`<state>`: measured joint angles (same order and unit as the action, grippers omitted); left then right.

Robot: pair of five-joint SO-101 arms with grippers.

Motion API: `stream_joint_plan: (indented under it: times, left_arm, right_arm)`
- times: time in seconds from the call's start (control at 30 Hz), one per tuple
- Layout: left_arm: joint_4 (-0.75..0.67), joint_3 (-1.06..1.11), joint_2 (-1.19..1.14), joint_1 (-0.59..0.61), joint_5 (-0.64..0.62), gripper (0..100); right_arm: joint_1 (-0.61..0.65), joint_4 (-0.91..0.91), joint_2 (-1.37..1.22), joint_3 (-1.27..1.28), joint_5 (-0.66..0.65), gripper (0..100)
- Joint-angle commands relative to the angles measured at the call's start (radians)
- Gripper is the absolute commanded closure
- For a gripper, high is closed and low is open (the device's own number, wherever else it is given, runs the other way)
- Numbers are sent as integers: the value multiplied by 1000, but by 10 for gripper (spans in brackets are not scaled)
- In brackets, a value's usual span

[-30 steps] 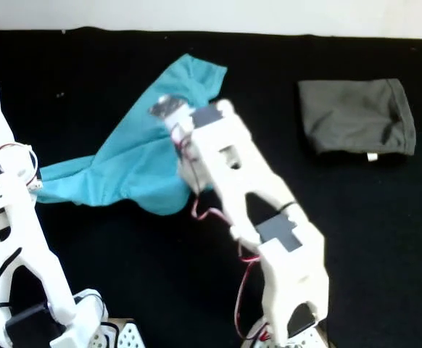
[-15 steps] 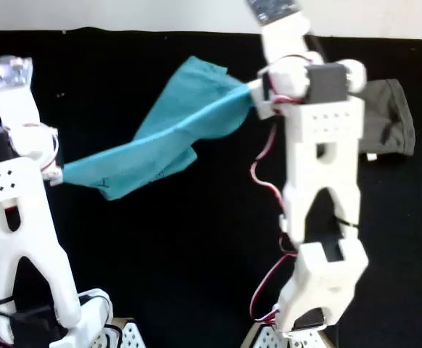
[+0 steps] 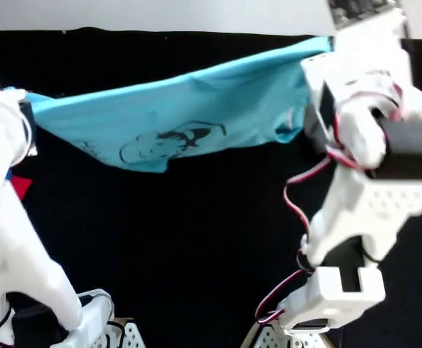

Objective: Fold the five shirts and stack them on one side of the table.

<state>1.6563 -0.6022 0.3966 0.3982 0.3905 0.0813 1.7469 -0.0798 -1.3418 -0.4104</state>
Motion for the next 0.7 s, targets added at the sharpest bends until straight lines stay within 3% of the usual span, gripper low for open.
stream_joint_plan:
  times: [0.0, 0.23, 0.67]
  left_arm:
    - [35, -153, 10, -1, -6, 992]
    - [54, -278, 10, 36, -8, 992]
    - [-35, -104, 8, 163, -8, 992]
  right_arm:
    - [-36, -12, 79, -81, -12, 994]
    - [-36, -36, 194, -93, -12, 994]
    - [-33, -143, 274, -87, -8, 994]
